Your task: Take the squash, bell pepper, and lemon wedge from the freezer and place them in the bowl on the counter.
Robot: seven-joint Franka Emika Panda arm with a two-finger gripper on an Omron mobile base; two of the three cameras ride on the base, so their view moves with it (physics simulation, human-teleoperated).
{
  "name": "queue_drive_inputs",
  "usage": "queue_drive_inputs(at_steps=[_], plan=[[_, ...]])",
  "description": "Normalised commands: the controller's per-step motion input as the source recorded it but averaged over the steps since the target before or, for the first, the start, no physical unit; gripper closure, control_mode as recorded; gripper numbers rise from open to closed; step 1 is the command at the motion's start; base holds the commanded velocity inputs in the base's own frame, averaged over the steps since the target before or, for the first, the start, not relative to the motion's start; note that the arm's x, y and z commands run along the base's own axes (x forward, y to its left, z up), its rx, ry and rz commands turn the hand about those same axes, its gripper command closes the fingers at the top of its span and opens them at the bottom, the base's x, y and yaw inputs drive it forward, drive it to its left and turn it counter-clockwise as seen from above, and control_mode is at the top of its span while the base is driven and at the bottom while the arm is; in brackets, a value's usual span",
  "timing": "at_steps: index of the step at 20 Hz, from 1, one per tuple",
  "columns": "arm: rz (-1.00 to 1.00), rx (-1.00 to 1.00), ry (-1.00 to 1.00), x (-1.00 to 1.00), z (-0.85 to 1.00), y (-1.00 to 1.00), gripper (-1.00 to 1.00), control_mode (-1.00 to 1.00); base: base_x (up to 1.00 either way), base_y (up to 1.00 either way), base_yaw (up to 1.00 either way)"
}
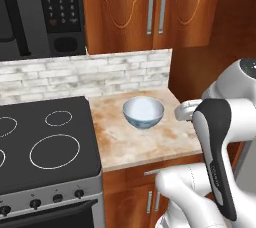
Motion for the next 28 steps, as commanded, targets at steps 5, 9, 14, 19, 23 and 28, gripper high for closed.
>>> queue_drive_inputs(at_steps=[5,9,14,19,23,28], plan=[[0.00,0.00,0.00,0.00,0.00,0.00,1.00,1.00,0.38,0.24,0.00],[0.00,0.00,0.00,0.00,0.00,0.00,1.00,1.00,0.49,0.27,0.00],[0.00,0.00,0.00,0.00,0.00,0.00,1.00,1.00,0.56,0.10,0.00],[0.00,0.00,0.00,0.00,0.00,0.00,1.00,1.00,0.62,0.00,0.00],[0.00,0.00,0.00,0.15,-0.02,0.00,1.00,-1.00,0.41,0.00,0.00],[0.00,0.00,0.00,0.67,-0.28,0.00,1.00,-1.00,0.00,0.00,0.00]])
